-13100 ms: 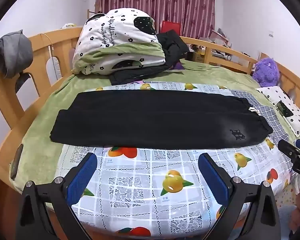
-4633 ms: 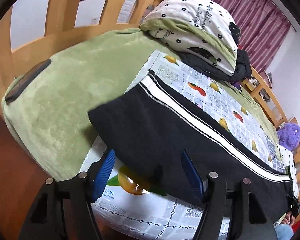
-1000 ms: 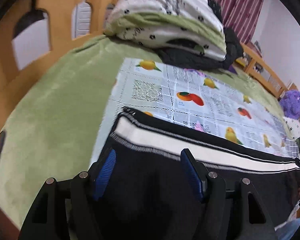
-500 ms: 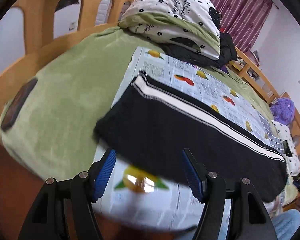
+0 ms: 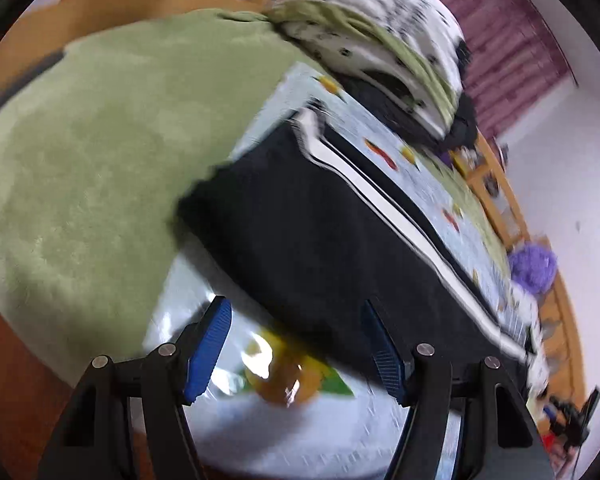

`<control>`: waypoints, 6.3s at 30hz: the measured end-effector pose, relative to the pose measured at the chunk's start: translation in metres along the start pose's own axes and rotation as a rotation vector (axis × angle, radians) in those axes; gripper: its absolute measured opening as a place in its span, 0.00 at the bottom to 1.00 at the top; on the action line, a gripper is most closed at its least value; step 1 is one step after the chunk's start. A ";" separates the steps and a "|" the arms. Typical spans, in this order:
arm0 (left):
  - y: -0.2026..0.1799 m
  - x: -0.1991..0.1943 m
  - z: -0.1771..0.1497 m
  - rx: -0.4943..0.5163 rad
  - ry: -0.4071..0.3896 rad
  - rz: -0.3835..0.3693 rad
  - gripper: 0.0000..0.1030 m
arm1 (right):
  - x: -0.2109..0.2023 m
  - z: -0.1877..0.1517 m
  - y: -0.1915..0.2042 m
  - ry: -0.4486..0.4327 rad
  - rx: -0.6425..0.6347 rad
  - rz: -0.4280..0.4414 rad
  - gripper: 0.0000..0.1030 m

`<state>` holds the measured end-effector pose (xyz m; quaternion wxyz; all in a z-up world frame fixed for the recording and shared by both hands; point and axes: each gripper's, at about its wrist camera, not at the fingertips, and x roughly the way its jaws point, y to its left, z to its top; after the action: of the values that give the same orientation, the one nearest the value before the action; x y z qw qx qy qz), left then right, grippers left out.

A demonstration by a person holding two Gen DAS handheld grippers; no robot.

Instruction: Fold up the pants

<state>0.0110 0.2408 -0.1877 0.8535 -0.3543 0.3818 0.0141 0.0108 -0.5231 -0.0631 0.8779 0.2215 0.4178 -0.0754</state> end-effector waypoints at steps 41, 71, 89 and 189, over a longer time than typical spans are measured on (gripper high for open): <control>-0.417 0.133 -0.217 0.658 0.381 -0.147 0.12 | 0.056 -0.016 -0.016 -0.002 -0.116 0.205 0.47; -0.282 0.058 -0.055 0.461 -0.016 -0.072 0.69 | 0.129 -0.055 0.080 0.279 -0.187 0.380 0.10; -0.271 0.067 -0.050 0.405 0.029 -0.067 0.69 | 0.132 -0.057 0.076 0.300 -0.267 0.296 0.24; -0.050 0.024 0.008 0.185 0.162 0.072 0.67 | 0.153 -0.004 0.038 -0.003 0.180 0.164 0.14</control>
<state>0.0478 0.2025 -0.1699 0.8479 -0.2603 0.4615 -0.0192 0.1180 -0.4789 -0.1703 0.8582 0.3328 0.3886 -0.0408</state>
